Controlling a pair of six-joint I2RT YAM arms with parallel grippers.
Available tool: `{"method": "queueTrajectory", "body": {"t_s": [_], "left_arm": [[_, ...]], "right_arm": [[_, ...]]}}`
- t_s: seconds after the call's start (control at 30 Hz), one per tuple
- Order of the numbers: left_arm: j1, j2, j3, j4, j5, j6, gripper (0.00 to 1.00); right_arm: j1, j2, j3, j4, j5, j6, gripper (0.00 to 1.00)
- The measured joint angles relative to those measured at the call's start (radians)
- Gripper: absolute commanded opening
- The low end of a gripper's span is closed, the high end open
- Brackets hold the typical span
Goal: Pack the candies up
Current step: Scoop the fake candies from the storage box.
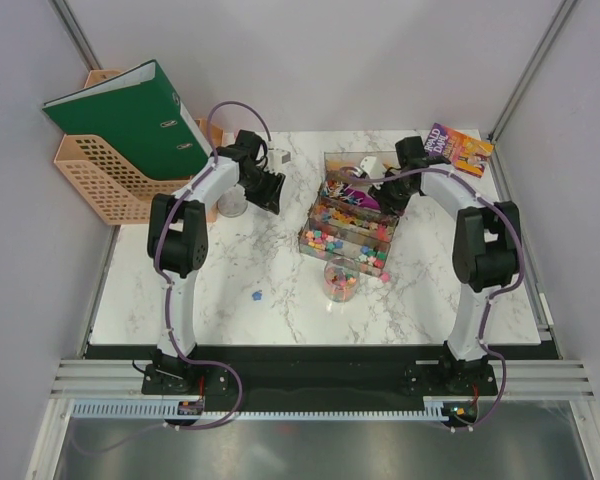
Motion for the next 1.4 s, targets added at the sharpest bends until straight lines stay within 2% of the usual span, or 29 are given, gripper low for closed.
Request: {"method": "queueTrajectory", "body": {"t_s": [0.13,0.3,0.5,0.73,0.97,1.0,1.03,1.2,1.3,1.4], "left_arm": [[0.0,0.0,0.0,-0.002,0.0,0.0,0.48],[0.0,0.0,0.007,-0.003,0.001,-0.001,0.48],[0.0,0.0,0.021,-0.003,-0.002,-0.001,0.48],[0.0,0.0,0.02,-0.004,-0.003,-0.001,0.48],[-0.005,0.0,0.015,-0.005,-0.021,0.0,0.48],[-0.007,0.0,0.015,-0.005,-0.025,0.0,0.48],[-0.009,0.0,0.015,-0.005,-0.029,0.0,0.48],[-0.025,0.0,0.008,-0.006,-0.037,0.0,0.48],[-0.035,0.0,-0.006,-0.005,-0.042,0.0,0.48],[-0.042,0.0,-0.022,-0.007,-0.048,0.001,0.48]], "right_arm": [[0.014,-0.108,-0.15,0.117,0.013,0.058,0.0],[0.014,-0.192,-0.256,0.212,0.016,0.103,0.0],[0.014,-0.227,-0.331,0.302,-0.004,0.137,0.0],[0.013,-0.278,-0.501,0.501,-0.037,0.212,0.0],[0.013,-0.277,-0.52,0.552,-0.061,0.274,0.01],[0.013,-0.274,-0.517,0.548,-0.065,0.277,0.14],[0.012,-0.269,-0.509,0.538,-0.069,0.28,0.2],[0.009,-0.225,-0.452,0.499,-0.105,0.285,0.32],[0.007,-0.211,-0.432,0.484,-0.114,0.287,0.34],[0.008,-0.197,-0.412,0.473,-0.125,0.291,0.42]]}}
